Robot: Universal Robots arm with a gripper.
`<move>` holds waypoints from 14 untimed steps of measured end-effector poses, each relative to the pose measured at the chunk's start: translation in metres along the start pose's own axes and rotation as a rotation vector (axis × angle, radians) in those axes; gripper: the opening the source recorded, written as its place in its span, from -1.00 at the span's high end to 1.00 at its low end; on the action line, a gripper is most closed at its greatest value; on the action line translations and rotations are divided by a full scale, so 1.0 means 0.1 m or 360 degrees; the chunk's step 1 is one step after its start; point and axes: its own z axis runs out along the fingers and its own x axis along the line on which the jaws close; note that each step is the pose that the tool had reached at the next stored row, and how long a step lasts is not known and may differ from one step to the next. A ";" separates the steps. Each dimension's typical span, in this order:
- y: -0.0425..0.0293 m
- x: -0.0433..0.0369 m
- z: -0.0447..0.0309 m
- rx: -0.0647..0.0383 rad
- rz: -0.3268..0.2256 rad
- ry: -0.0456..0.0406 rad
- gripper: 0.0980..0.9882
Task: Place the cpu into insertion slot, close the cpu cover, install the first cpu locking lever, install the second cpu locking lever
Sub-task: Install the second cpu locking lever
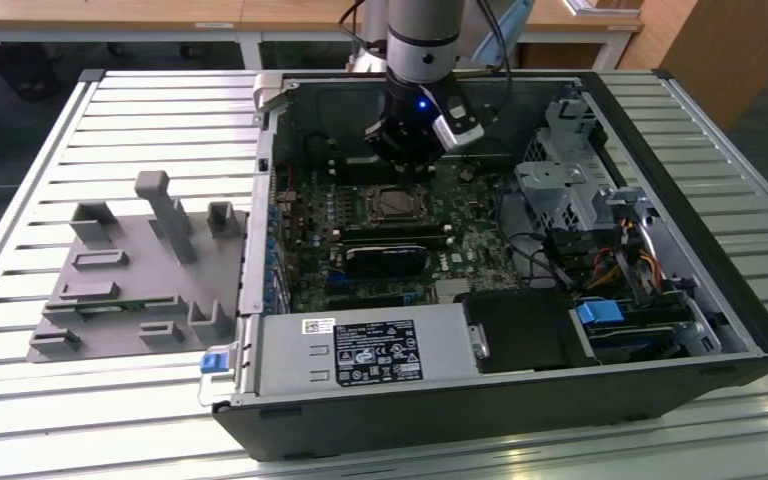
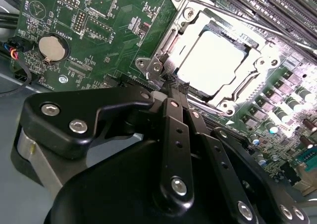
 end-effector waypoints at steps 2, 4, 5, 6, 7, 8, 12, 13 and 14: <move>-0.007 0.000 0.000 0.0000 0.0000 0.0000 0.98; -0.017 0.000 0.000 0.0000 0.0000 0.0000 0.98; -0.030 -0.001 -0.001 0.0000 0.0000 0.0000 0.98; -0.044 -0.001 0.000 0.0000 0.0000 0.0000 0.98; -0.049 -0.001 -0.001 0.0000 0.0000 0.0000 0.98; -0.057 -0.002 -0.001 0.0000 0.0000 0.0000 0.98; -0.083 -0.004 -0.001 -0.0001 0.0000 0.0000 0.98; -0.084 -0.004 -0.005 0.0000 0.0000 0.0000 0.98; -0.085 -0.004 -0.012 0.0000 0.0000 0.0000 0.98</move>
